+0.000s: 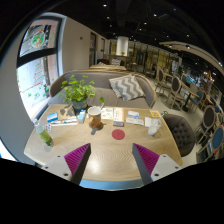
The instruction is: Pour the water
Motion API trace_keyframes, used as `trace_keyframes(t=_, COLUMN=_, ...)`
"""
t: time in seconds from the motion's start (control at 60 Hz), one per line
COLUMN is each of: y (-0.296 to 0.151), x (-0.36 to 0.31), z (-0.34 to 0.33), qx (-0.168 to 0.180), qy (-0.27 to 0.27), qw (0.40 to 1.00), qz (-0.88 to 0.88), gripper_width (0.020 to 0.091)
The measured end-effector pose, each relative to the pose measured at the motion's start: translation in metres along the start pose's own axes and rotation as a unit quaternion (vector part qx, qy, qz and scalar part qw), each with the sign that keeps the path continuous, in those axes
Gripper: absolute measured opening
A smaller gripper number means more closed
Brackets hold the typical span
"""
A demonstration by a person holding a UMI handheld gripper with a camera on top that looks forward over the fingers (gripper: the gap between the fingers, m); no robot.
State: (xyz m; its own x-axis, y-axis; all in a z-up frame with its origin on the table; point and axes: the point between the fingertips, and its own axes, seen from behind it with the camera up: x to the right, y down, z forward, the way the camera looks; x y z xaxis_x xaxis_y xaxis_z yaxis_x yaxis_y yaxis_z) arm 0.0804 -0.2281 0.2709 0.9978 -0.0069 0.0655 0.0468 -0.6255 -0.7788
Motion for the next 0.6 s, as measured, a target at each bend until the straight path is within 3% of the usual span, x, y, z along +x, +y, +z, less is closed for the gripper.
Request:
trace_keyframes(t=0.3, y=0.023, x=-0.008, z=-0.004, qx=-0.011, qy=0.02, qw=1.0, qz=0.002, gripper_width=0.0846)
trace_keyframes(t=0.6, y=0.058, x=-0.096, z=0.003, qx=-0.017, qy=0.014, qw=1.0, qz=-0.002, gripper_width=0.0849)
